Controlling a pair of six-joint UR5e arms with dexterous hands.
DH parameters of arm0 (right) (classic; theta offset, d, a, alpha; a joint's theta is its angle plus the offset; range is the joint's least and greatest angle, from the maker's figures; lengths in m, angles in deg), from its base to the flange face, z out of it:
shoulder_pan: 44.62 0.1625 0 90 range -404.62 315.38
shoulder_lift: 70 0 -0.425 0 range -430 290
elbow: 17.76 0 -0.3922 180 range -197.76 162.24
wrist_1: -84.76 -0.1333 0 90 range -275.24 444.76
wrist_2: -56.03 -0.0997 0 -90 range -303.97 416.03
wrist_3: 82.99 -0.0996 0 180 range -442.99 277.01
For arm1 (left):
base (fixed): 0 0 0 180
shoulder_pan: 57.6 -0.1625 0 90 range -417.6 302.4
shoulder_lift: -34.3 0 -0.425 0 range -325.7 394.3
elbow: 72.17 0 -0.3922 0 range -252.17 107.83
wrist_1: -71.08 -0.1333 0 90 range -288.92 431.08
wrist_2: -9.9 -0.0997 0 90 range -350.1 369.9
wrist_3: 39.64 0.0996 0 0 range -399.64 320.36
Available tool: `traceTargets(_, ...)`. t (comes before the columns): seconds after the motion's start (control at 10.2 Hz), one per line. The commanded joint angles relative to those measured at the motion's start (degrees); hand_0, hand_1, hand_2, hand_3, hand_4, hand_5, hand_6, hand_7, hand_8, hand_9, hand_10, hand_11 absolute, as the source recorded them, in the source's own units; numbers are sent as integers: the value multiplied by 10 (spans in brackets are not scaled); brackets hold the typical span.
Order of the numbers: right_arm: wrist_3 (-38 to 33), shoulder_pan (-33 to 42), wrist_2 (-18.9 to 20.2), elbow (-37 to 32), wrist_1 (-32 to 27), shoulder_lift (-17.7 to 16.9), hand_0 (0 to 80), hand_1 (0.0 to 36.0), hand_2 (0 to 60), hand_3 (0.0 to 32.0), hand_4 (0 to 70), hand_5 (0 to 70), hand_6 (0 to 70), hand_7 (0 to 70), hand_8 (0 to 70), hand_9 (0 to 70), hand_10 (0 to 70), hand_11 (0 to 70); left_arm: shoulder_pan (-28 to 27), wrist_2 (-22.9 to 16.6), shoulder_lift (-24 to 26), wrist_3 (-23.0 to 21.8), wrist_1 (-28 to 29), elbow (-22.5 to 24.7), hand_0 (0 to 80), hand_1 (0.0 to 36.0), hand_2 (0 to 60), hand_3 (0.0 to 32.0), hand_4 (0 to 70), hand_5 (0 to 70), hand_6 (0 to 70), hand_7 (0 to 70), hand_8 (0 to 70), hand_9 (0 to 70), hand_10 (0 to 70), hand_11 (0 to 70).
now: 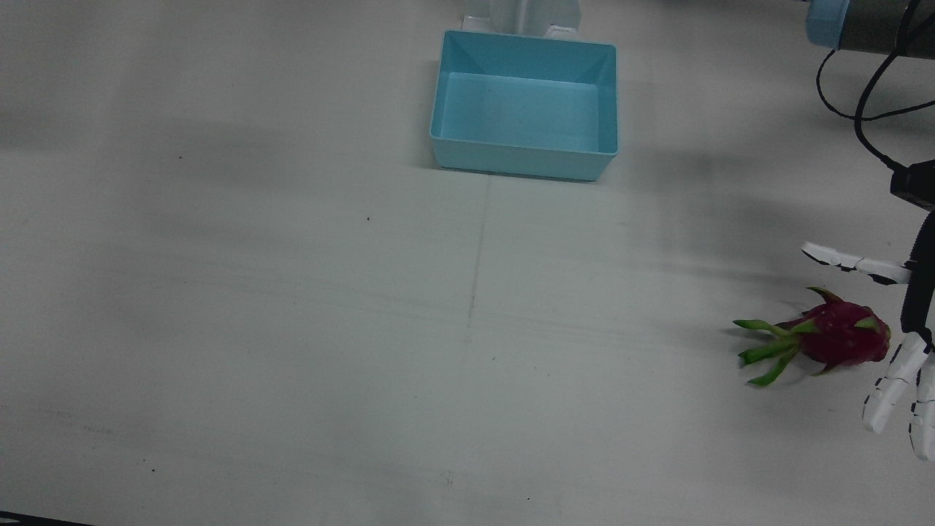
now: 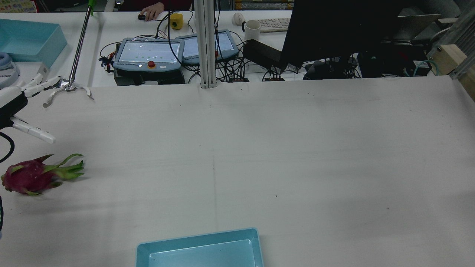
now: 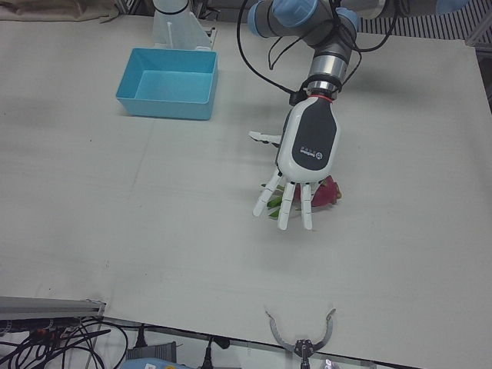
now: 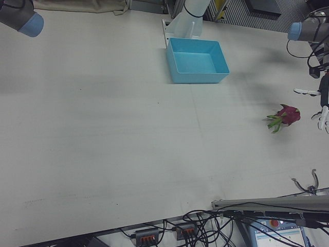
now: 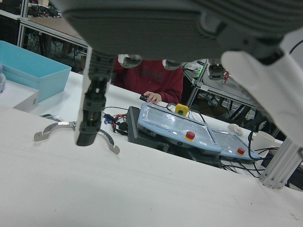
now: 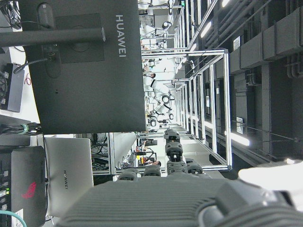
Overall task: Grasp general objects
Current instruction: 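Move the left hand down toward the pink dragon fruit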
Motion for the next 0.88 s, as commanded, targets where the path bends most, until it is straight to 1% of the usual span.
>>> traceTargets(0.0,0,0,0,0,0,0,0,0,0,0,0,0,0,0,0,0,0,0,-47,57,-27,-11,46,-16,497,120,0,320,0,0,0,0,0,0,0,0)
traceTargets(0.1,0,0,0,0,0,0,0,0,0,0,0,0,0,0,0,0,0,0,-64,59,-36,-11,59,-23,490,110,0,320,0,0,0,0,0,0,0,0)
traceTargets(0.2,0,0,0,0,0,0,0,0,0,0,0,0,0,0,0,0,0,0,-69,66,-46,-11,68,-23,496,118,0,320,0,0,0,0,0,0,0,0)
traceTargets(0.29,0,0,0,0,0,0,0,0,0,0,0,0,0,0,0,0,0,0,-71,88,-48,-11,68,-26,515,151,0,320,0,0,0,0,0,0,0,0)
traceTargets(0.39,0,0,0,0,0,0,0,0,0,0,0,0,0,0,0,0,0,0,-83,115,-53,-11,68,-30,520,167,0,320,0,0,0,0,0,0,0,0)
traceTargets(0.49,0,0,0,0,0,0,0,0,0,0,0,0,0,0,0,0,0,0,-92,122,-59,-11,77,-32,499,148,0,320,0,0,0,0,0,0,0,0)
traceTargets(0.59,0,0,0,0,0,0,0,0,0,0,0,0,0,0,0,0,0,0,-99,123,-60,-11,91,-50,493,137,0,320,0,0,0,0,0,0,0,0)
traceTargets(0.69,0,0,0,0,0,0,0,0,0,0,0,0,0,0,0,0,0,0,-100,122,-66,-11,104,-58,494,137,0,320,0,0,0,0,0,0,0,0)
traceTargets(0.79,0,0,0,0,0,0,0,0,0,0,0,0,0,0,0,0,0,0,-97,121,-98,-11,147,-51,514,160,0,320,0,0,0,0,2,0,0,5)
